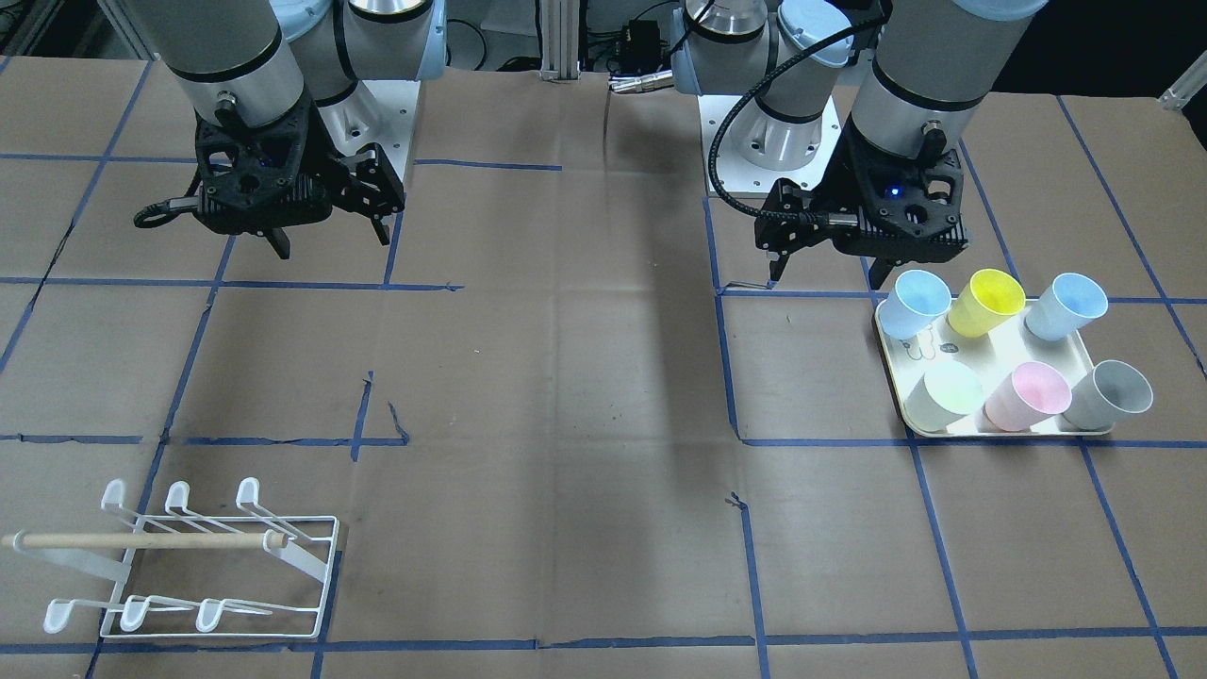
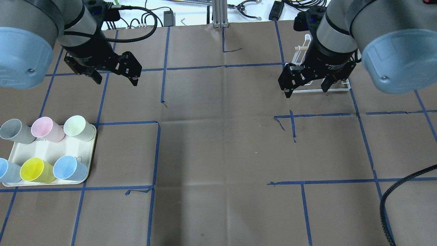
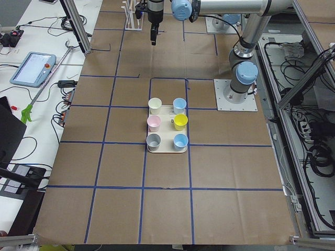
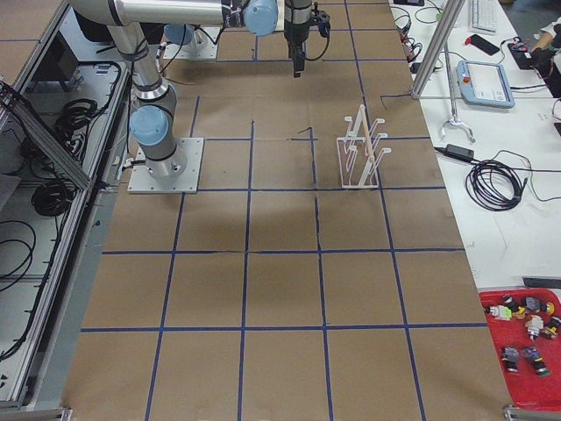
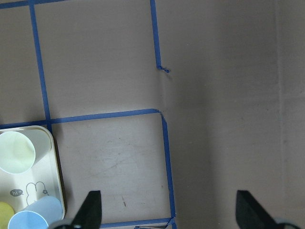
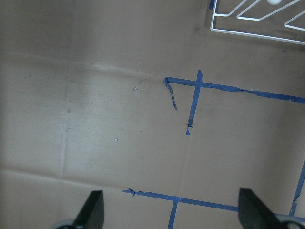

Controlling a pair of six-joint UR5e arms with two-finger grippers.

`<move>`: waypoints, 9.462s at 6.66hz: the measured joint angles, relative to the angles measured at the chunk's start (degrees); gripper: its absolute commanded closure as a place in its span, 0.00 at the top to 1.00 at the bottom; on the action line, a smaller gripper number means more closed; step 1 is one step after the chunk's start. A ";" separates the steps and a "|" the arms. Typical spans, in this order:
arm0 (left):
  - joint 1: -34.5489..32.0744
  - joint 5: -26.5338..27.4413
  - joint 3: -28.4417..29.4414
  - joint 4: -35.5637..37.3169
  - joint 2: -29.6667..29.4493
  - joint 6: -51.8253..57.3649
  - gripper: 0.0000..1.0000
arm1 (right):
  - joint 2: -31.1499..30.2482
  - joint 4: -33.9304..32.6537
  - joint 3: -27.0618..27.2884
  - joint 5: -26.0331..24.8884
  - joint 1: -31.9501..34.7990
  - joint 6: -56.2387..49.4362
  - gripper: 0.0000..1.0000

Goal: Transfer IKEA cup to right arm and place on rack

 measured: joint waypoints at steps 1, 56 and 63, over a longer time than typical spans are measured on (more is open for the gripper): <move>0.15 0.01 -0.43 0.13 0.09 0.12 1.00 | 0.05 0.00 0.01 0.03 0.02 0.01 1.00; 3.91 -49.36 -30.05 89.92 -12.52 12.48 0.00 | 7.13 -99.37 30.62 27.84 4.82 96.92 1.00; 1.22 -54.84 -36.69 104.90 -11.88 3.42 0.00 | 11.85 -100.58 29.16 28.17 4.87 96.55 1.00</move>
